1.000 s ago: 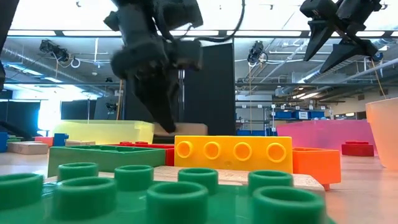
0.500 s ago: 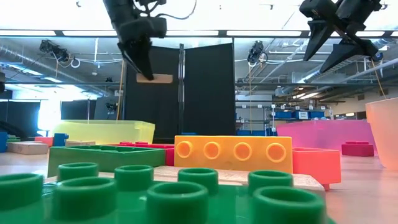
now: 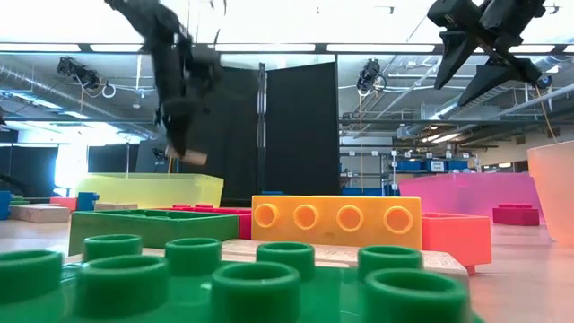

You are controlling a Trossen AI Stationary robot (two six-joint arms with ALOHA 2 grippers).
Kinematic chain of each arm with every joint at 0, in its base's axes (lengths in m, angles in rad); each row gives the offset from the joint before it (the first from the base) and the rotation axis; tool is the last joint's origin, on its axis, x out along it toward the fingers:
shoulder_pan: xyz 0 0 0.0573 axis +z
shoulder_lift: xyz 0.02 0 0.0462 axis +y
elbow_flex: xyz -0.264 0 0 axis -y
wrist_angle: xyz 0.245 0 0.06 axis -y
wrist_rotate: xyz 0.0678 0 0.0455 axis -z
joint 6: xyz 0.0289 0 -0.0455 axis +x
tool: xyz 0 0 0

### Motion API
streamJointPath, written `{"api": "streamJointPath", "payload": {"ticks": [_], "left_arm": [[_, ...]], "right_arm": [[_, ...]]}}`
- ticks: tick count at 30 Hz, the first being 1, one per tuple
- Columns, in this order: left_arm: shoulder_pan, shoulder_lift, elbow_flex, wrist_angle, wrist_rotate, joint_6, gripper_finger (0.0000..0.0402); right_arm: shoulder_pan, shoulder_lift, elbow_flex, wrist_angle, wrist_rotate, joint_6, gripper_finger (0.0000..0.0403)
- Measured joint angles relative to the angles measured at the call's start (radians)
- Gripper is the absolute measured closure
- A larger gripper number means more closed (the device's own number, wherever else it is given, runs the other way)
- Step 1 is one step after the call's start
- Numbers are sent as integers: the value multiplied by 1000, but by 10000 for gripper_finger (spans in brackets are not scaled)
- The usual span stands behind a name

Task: Sort blocks by size

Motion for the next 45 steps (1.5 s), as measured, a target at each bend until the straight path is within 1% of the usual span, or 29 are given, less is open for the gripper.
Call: {"api": "streamJointPath", "payload": {"ticks": [3, 4, 10, 14, 16, 19, 25, 27, 29, 33, 37, 39, 41, 45], "left_arm": [[52, 58, -44, 27, -41, 16, 292], [68, 69, -53, 44, -56, 16, 285], [113, 115, -71, 68, -71, 38, 198], [121, 119, -70, 114, -75, 64, 164], [121, 119, -69, 138, -76, 64, 156], [120, 119, -46, 125, -79, 59, 152], [119, 96, 30, 66, -77, -17, 150], [117, 68, 53, 21, -50, -22, 150], [112, 31, 61, 4, -21, -67, 150], [91, -98, 36, 10, 41, -120, 149], [26, -258, -49, 41, 49, -214, 149], [-24, -347, -106, 63, 48, -278, 149], [-78, -426, -166, 76, 37, -337, 149], [-198, -560, -277, 78, -15, -441, 149]], "right_arm": [[0, 18, 0, 11, 0, 1, 151], [0, 24, 0, 16, -1, 5, 150], [0, 52, 0, 27, -1, 47, 147], [0, 67, 0, 31, -1, 59, 151], [0, 72, 0, 33, -1, 59, 151], [0, 79, 0, 39, -1, 58, 150], [0, 82, 0, 56, -1, 56, 147], [0, 82, 0, 68, -16, 74, 149], [0, 82, 0, 96, -34, 73, 150], [6, 82, 0, 204, -36, -2, 151], [45, 99, 3, 424, -27, -110, 153], [69, 130, 24, 511, -29, -183, 155], [92, 177, 71, 548, -33, -262, 156], [139, 307, 205, 547, -59, -450, 157]]}}
